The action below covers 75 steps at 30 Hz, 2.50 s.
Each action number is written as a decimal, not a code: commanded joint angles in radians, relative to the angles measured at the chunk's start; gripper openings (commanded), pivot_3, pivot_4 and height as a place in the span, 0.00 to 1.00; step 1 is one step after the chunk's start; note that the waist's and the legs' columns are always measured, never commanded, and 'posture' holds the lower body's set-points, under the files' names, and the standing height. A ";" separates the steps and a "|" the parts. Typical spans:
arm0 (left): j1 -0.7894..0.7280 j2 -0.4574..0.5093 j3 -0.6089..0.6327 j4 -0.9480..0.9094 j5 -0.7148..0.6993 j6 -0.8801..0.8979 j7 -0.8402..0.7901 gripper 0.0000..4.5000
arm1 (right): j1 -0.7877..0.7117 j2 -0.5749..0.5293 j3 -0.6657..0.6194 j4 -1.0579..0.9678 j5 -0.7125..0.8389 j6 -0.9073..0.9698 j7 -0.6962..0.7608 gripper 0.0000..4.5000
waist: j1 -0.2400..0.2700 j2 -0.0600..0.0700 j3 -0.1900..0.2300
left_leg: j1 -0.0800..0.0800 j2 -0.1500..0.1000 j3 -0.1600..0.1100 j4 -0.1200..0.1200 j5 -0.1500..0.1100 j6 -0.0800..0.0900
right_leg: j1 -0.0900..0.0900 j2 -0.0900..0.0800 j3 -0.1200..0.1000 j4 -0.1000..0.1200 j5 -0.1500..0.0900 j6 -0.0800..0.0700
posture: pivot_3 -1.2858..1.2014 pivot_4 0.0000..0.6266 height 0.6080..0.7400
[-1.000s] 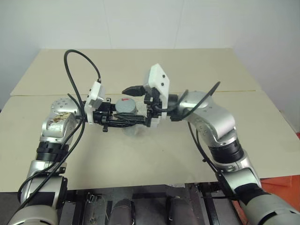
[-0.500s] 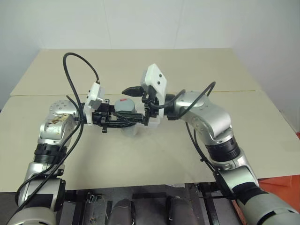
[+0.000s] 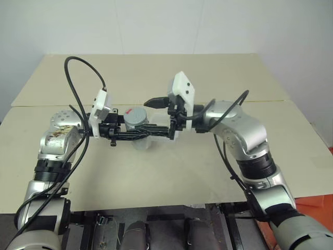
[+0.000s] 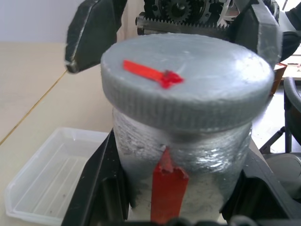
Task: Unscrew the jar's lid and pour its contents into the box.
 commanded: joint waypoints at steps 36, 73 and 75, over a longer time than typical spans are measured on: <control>-0.041 -0.026 -0.010 0.011 0.020 -0.038 -0.026 0.44 | 0.023 0.018 -0.051 -0.187 0.109 0.135 -0.105 0.99 | 0.001 0.000 0.000 | 0.000 0.000 0.000 0.000 0.000 0.000 | 0.000 0.000 0.000 0.000 0.000 0.000 | 0.52 0.24 1.00; -0.001 -0.010 -0.009 -0.011 0.029 -0.056 -0.025 0.44 | -0.078 0.034 -0.016 -0.118 0.076 0.221 -0.155 0.62 | 0.000 0.000 0.000 | 0.000 0.000 0.000 0.000 0.000 0.000 | 0.000 0.000 0.000 0.000 0.000 0.000 | 0.52 0.24 1.00; 0.018 -0.008 -0.014 -0.016 0.029 -0.050 -0.027 0.44 | -0.091 0.024 -0.034 -0.114 0.079 0.209 -0.145 0.62 | 0.000 0.000 0.000 | 0.000 0.000 0.000 0.000 0.000 0.000 | 0.000 0.000 0.000 0.000 0.000 0.000 | 0.52 0.24 1.00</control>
